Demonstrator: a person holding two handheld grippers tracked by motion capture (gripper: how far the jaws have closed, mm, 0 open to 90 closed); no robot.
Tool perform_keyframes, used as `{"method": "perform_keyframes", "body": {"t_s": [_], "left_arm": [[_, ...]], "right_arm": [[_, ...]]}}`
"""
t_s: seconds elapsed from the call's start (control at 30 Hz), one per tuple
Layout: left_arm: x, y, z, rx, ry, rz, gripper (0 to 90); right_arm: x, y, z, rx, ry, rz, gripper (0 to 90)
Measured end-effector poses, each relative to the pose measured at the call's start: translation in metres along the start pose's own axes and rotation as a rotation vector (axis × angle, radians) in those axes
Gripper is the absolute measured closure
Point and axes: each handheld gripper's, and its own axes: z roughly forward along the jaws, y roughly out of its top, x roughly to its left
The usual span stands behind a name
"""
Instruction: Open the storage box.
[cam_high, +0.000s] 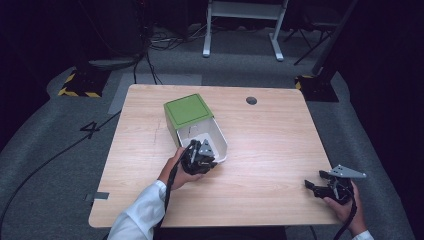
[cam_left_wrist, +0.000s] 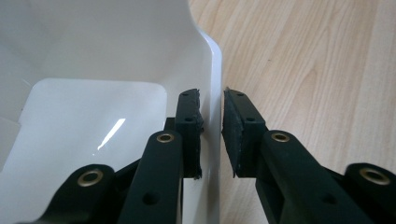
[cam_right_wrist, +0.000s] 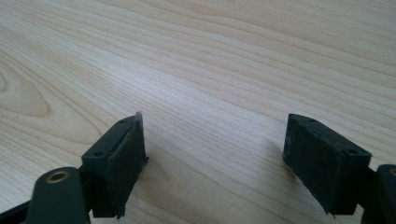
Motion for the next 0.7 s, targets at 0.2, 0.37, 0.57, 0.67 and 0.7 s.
{"method": "perform_keyframes", "body": {"t_s": [0.2,0.37,0.57,0.67,0.7], "left_arm": [[-0.010,0.005,0.001,0.022,0.010,-0.006,76.3],[-0.012,0.006,0.000,0.013,-0.001,-0.010,76.0],[-0.011,0.006,-0.003,0.003,-0.010,-0.009,71.0],[-0.012,0.007,-0.007,-0.011,-0.013,-0.006,68.0],[-0.013,0.007,-0.009,-0.019,-0.012,-0.002,66.3]], "right_arm": [[0.000,0.000,0.000,0.000,-0.002,-0.001,20.9],[0.000,0.000,0.000,0.000,-0.001,-0.001,21.0],[0.000,0.000,0.000,0.000,-0.001,0.000,21.0],[0.000,0.000,0.000,0.000,-0.001,-0.001,21.0],[0.000,0.000,0.000,0.000,-0.001,-0.001,21.0]]}}
